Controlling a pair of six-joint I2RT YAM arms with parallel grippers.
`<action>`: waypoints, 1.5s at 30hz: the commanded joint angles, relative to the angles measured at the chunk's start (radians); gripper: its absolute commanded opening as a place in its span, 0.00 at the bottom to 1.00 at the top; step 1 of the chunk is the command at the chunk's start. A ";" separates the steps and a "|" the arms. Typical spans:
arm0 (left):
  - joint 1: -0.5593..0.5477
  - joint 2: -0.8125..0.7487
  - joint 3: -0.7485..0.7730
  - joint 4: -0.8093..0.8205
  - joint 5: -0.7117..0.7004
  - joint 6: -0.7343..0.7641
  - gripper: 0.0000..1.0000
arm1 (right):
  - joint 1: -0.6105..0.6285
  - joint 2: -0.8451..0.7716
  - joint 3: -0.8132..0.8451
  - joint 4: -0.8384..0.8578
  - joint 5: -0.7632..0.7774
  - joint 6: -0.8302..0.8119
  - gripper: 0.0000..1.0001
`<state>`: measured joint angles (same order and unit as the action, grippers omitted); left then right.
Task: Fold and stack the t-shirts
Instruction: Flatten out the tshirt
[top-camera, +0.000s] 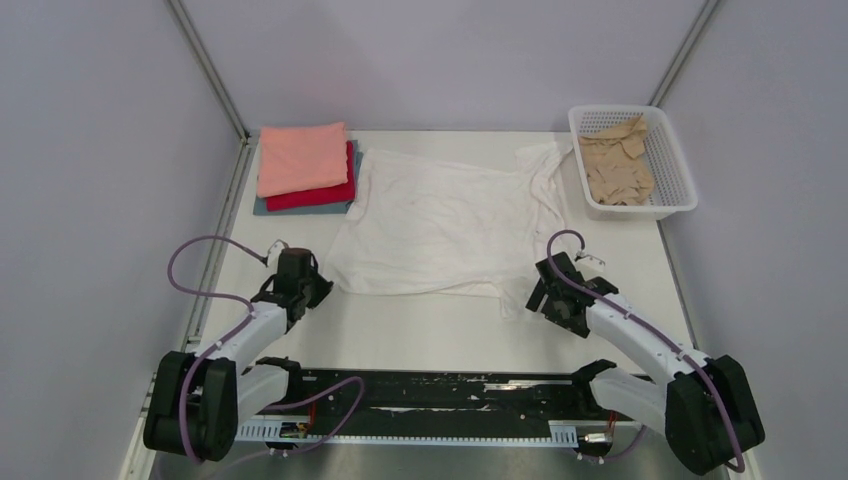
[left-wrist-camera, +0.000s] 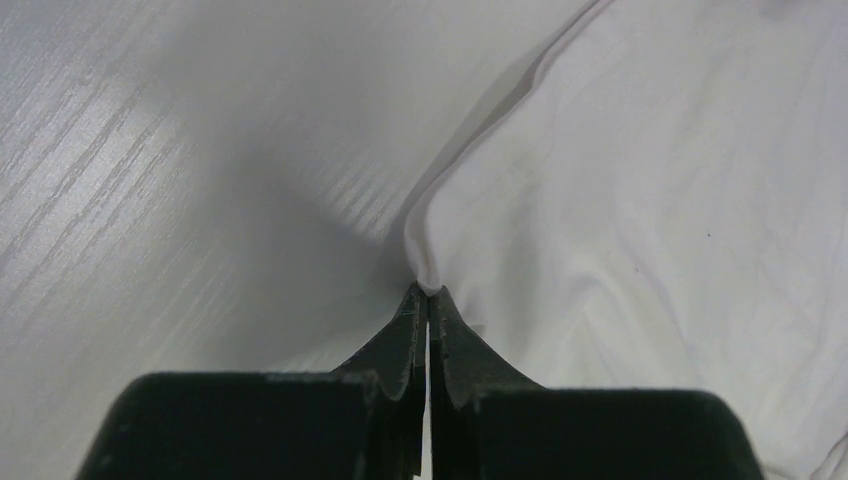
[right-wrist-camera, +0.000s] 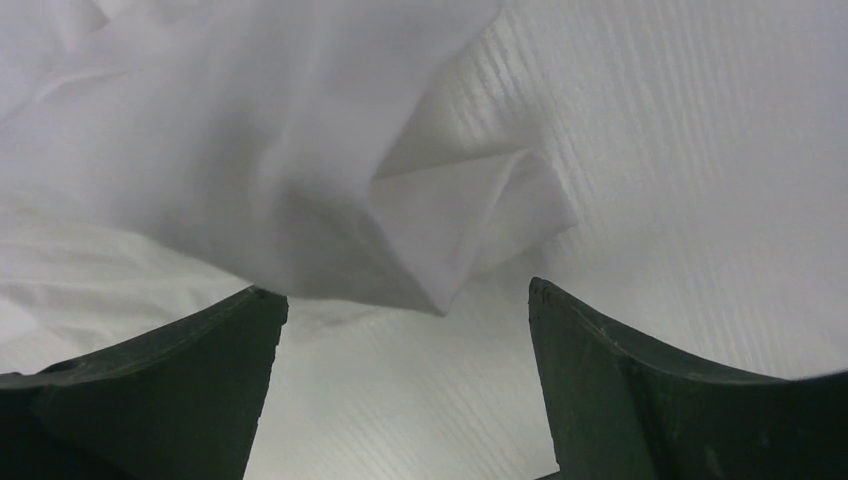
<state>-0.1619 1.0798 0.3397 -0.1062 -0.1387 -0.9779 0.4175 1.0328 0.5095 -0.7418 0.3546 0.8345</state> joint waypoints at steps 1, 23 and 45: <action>-0.001 -0.044 -0.033 0.034 0.015 0.031 0.00 | -0.001 0.056 0.028 0.053 0.108 0.048 0.86; 0.000 -0.132 -0.055 0.020 -0.002 0.025 0.00 | 0.000 0.080 0.077 -0.061 -0.071 -0.032 0.00; -0.001 -0.387 -0.049 -0.357 -0.042 -0.039 0.00 | 0.165 0.227 0.335 -0.745 -0.426 -0.081 0.32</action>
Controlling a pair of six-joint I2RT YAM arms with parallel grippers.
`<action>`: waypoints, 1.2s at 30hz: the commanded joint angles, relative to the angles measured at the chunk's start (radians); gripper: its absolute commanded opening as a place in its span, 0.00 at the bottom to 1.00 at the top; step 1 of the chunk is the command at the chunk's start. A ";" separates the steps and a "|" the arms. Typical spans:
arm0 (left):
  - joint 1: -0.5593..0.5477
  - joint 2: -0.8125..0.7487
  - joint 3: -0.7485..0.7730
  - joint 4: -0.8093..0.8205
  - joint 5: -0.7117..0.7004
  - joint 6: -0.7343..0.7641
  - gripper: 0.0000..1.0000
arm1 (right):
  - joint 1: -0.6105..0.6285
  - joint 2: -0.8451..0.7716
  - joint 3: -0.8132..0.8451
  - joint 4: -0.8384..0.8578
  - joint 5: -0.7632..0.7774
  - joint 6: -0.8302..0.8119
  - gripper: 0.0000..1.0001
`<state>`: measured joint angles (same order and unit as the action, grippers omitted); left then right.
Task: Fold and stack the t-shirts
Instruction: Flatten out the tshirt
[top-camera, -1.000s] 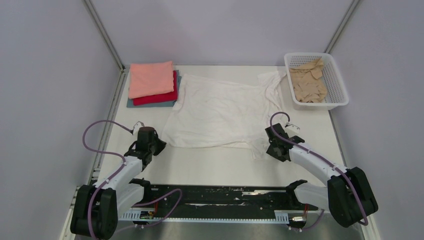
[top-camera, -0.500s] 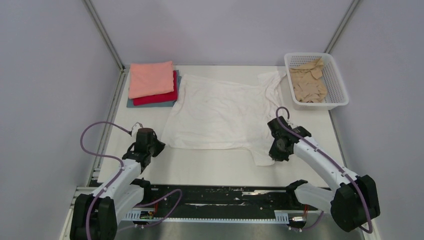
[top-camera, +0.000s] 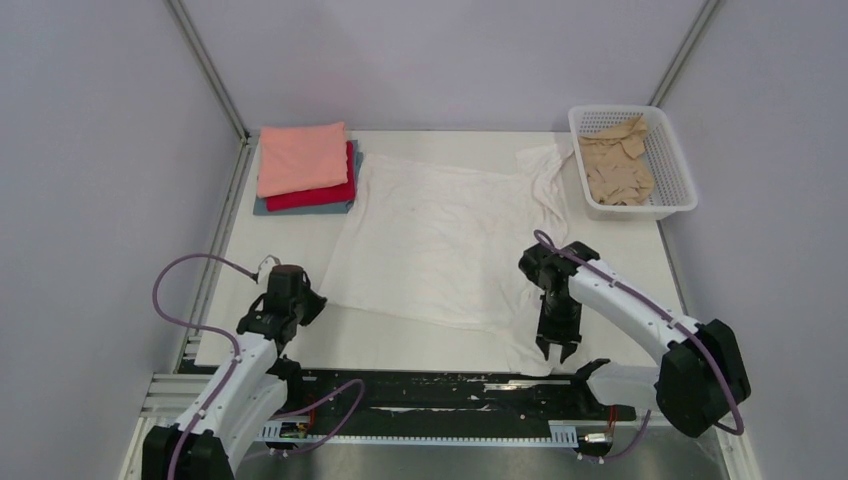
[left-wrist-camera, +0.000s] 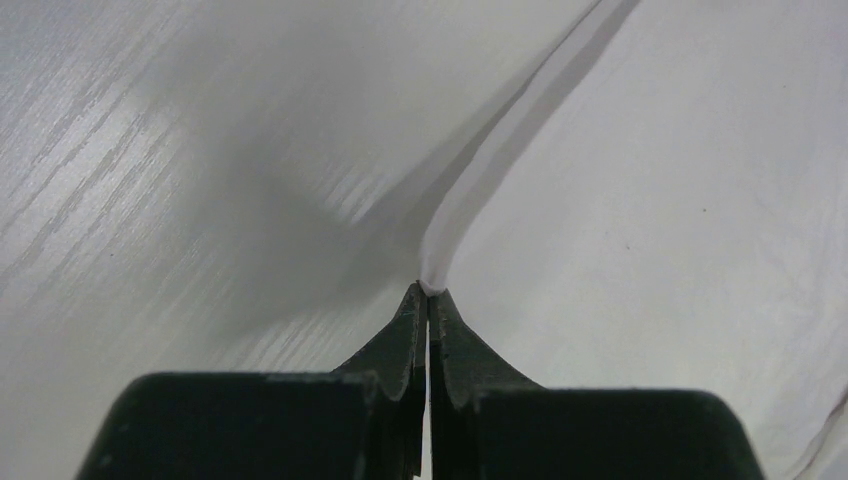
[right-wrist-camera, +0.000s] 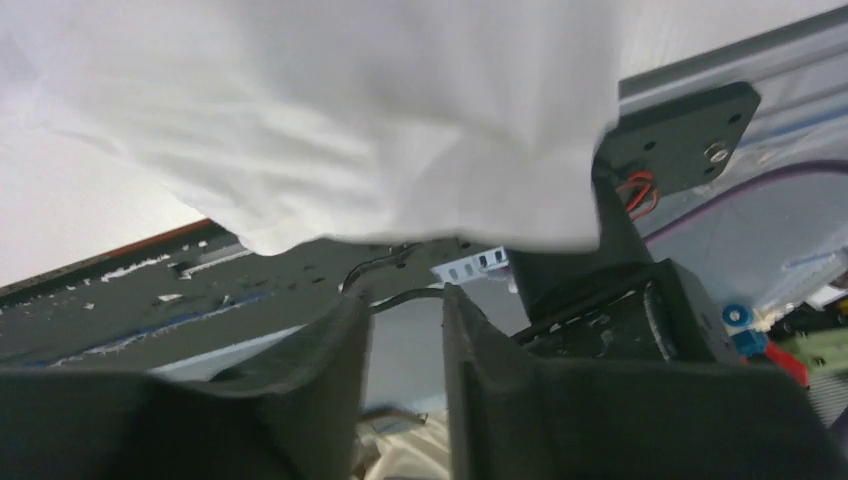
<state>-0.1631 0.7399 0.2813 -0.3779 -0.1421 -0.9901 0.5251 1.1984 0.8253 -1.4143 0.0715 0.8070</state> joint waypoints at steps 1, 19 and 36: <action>0.000 -0.062 0.007 -0.088 -0.033 -0.028 0.00 | 0.063 0.068 0.020 -0.072 -0.160 -0.063 0.52; 0.000 -0.139 0.127 -0.241 -0.110 -0.031 0.98 | -0.081 0.055 0.276 0.824 0.155 -0.271 1.00; -0.067 0.565 0.383 0.250 0.287 0.183 1.00 | -0.236 0.973 0.945 0.858 0.024 -0.902 1.00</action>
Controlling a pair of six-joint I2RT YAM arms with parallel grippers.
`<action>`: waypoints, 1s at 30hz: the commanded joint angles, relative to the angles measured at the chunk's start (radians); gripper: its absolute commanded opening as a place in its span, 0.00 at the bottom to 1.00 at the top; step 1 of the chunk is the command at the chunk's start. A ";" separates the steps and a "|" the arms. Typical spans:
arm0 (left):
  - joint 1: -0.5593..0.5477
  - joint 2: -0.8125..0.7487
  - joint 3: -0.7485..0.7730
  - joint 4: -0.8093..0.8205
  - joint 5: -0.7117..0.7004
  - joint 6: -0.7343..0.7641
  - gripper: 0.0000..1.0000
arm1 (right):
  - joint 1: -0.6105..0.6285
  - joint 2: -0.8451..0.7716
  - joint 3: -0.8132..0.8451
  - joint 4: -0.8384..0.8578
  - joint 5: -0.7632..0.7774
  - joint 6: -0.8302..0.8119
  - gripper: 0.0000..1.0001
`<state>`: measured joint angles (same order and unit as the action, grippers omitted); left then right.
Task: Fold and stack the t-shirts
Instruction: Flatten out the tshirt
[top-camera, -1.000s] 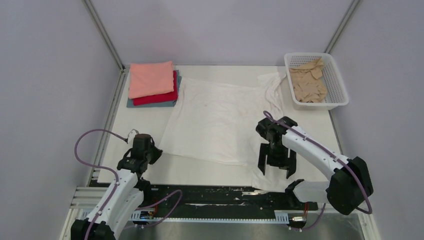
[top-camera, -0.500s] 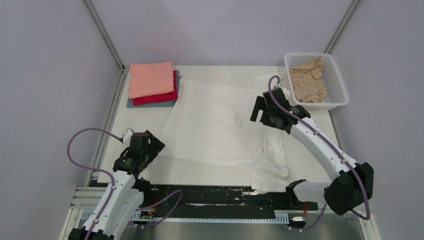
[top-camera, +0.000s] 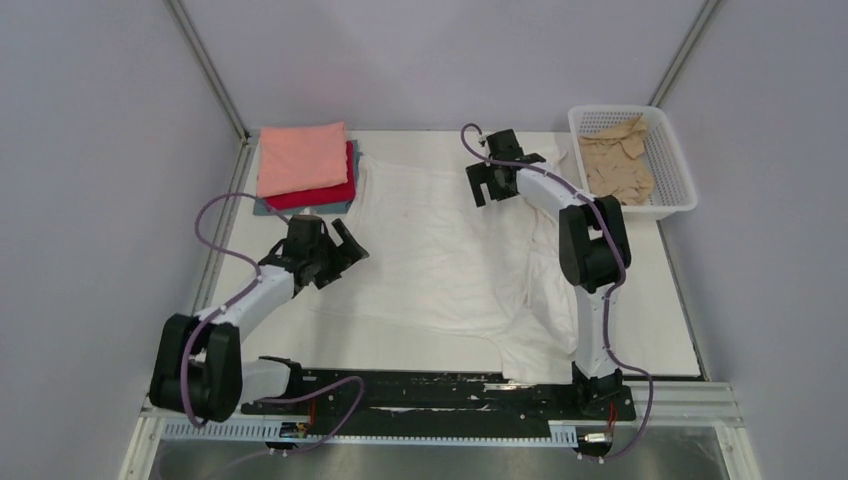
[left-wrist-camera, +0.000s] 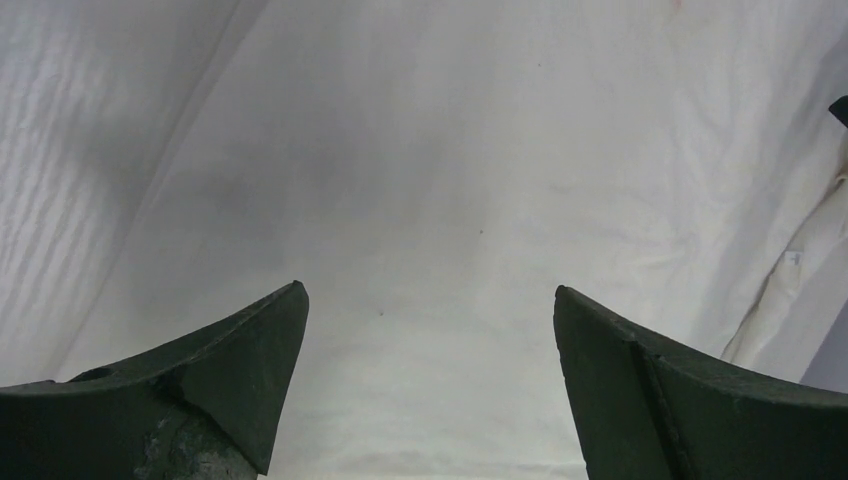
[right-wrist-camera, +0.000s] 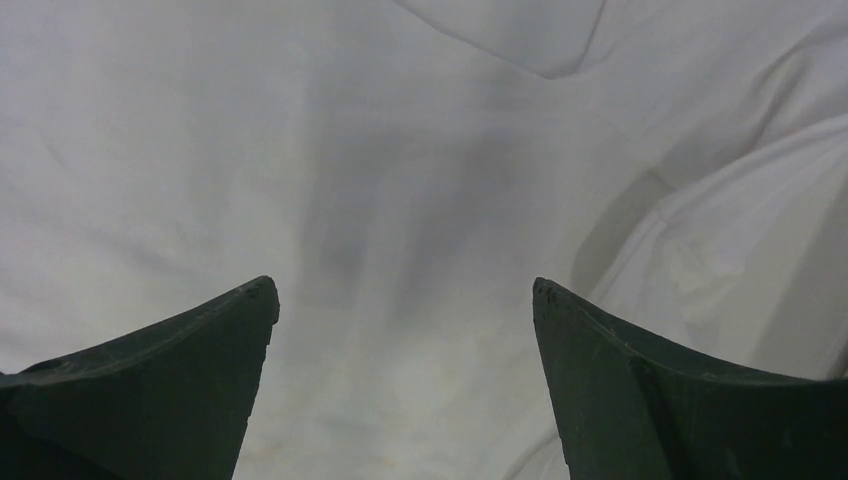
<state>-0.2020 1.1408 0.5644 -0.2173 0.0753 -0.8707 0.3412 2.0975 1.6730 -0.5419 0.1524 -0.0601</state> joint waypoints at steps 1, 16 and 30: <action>-0.031 0.192 0.111 0.090 0.081 0.072 1.00 | -0.066 0.090 0.108 -0.021 -0.063 -0.025 1.00; -0.031 0.350 0.106 0.038 -0.072 0.053 1.00 | -0.272 0.047 0.114 -0.045 0.082 -0.010 1.00; -0.032 0.349 0.115 0.060 -0.051 0.054 1.00 | -0.194 -0.128 0.012 -0.047 -0.202 0.079 1.00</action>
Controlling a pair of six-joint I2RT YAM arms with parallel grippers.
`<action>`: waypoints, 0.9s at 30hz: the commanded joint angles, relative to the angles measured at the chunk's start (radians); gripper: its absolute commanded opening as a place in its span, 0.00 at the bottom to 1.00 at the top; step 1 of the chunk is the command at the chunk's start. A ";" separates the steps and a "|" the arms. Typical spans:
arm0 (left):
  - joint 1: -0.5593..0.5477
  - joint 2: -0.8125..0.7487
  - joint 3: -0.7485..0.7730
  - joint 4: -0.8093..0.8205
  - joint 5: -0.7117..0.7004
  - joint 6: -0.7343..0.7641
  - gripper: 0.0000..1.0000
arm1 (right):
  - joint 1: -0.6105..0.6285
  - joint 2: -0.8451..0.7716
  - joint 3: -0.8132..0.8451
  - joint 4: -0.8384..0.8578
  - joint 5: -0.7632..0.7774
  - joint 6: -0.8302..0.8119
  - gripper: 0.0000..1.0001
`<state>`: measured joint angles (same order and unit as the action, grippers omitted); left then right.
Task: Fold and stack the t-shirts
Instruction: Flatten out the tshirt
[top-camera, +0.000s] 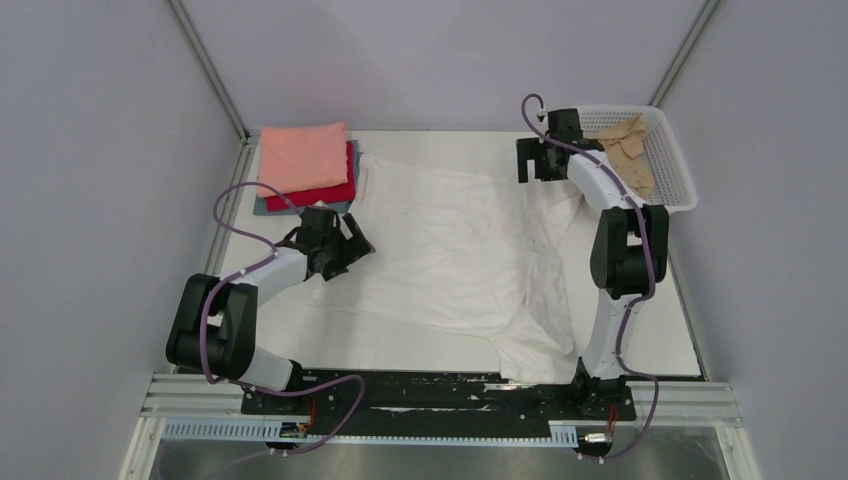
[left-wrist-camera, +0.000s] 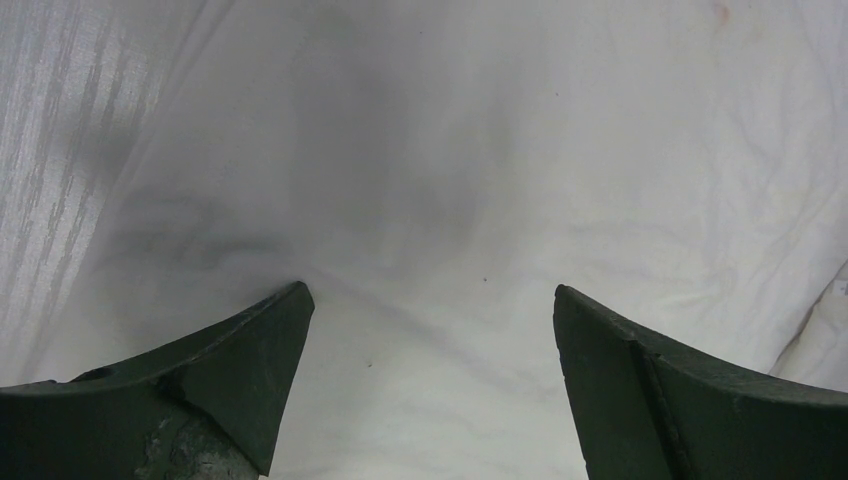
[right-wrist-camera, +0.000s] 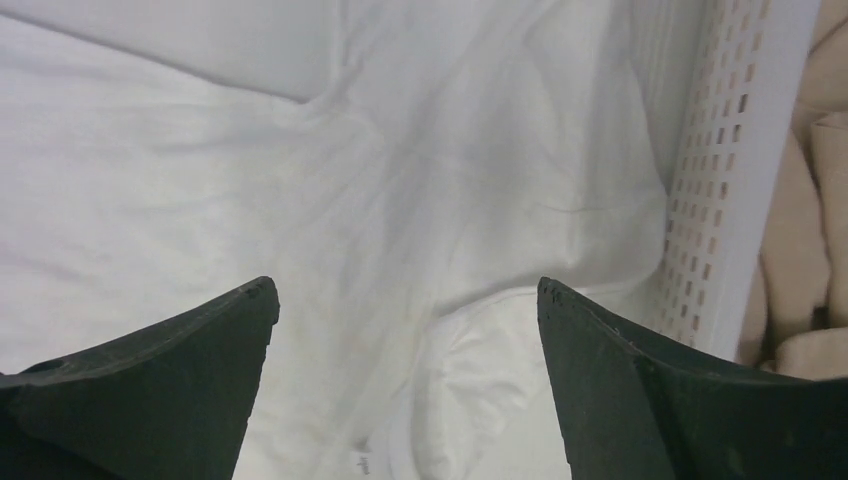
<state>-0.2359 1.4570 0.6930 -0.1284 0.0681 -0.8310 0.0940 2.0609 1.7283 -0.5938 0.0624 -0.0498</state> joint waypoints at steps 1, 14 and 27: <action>0.003 0.035 -0.017 -0.022 -0.041 0.012 1.00 | 0.066 -0.108 -0.085 0.006 -0.130 0.104 1.00; 0.003 0.033 -0.039 -0.017 -0.058 -0.001 1.00 | 0.111 -0.182 -0.412 -0.020 -0.086 0.307 1.00; 0.004 0.011 -0.043 -0.043 -0.118 -0.005 1.00 | -0.073 -0.402 -0.599 -0.136 0.277 0.514 1.00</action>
<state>-0.2363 1.4586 0.6853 -0.1001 0.0269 -0.8471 0.0360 1.7622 1.1522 -0.7013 0.2218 0.3782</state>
